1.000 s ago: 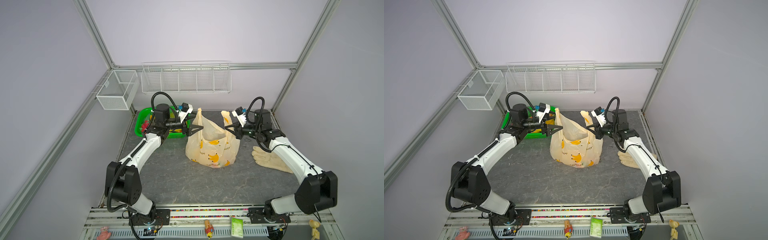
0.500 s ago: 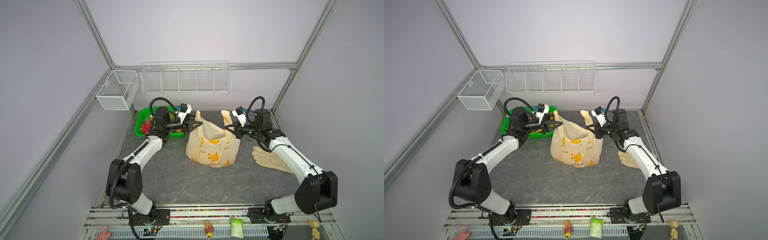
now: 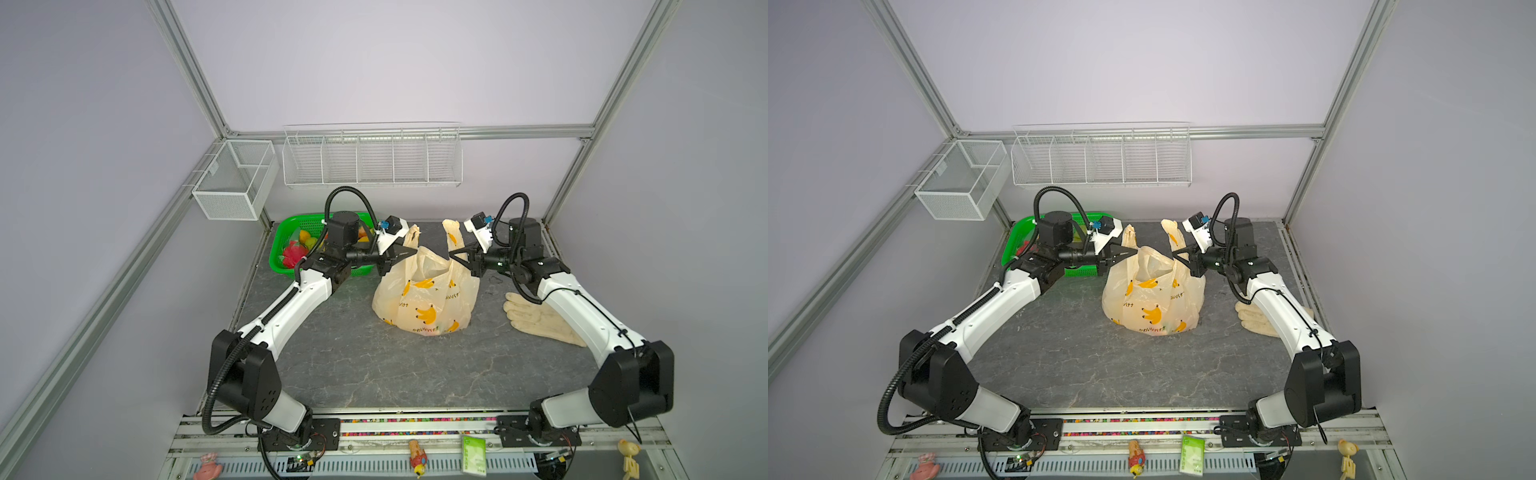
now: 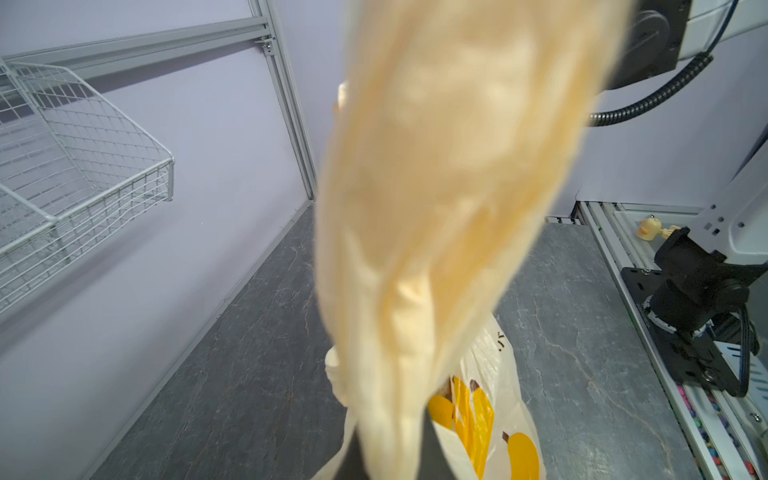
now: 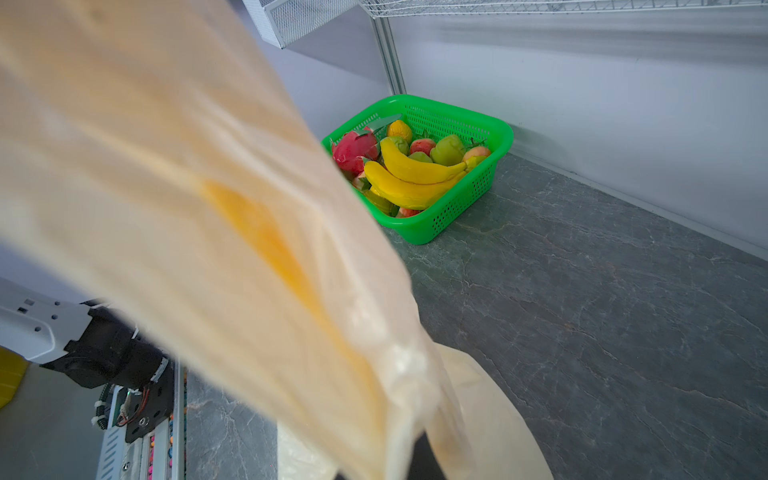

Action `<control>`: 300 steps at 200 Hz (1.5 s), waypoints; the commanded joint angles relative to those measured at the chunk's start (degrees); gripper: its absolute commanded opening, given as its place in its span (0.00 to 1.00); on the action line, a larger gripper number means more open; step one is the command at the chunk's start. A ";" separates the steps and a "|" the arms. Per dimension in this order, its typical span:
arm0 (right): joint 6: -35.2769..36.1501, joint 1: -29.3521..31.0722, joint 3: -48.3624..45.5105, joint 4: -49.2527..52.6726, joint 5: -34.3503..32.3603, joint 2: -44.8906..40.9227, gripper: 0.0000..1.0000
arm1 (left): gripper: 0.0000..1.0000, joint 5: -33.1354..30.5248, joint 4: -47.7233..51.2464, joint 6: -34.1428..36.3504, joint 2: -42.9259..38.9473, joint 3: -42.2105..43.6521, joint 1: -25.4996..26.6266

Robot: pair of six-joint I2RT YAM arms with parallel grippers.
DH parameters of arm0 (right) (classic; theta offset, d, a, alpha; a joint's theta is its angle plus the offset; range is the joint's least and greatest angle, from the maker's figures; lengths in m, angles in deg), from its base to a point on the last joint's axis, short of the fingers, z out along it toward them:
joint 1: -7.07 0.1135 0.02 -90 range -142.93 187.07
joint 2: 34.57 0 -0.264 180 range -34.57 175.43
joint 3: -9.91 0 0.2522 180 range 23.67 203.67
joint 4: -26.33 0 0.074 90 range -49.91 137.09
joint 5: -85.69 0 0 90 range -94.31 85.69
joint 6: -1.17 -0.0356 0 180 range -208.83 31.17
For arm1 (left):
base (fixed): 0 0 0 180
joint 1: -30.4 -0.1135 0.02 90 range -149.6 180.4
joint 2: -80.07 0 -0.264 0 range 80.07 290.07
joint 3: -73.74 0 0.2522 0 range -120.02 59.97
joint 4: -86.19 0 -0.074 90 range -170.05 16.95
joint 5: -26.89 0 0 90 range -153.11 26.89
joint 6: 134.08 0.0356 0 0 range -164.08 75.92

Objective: Place the fake fruits into the plastic bag and tie a complex knot

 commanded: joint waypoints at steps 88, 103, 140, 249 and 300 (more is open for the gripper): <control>-0.06 0.00 0.55 -0.93 0.54 0.26 0.06 | 0.81 5.86 -17.85 -4.62 -6.05 12.18 -5.40; -0.06 0.06 0.55 -0.96 0.63 0.34 0.06 | 0.82 5.23 -22.06 -7.21 -5.44 12.93 -5.54; 0.11 0.03 0.55 -0.88 0.57 0.24 0.06 | 0.76 6.52 -33.01 -13.09 -3.93 15.45 -6.31; 0.14 0.06 0.67 -0.60 0.31 0.19 0.06 | 0.00 -2.03 -10.11 0.22 -4.28 8.72 -2.18; 3.08 0.02 1.69 1.26 0.91 0.83 0.06 | 0.00 -23.34 17.28 15.68 0.05 -5.06 7.27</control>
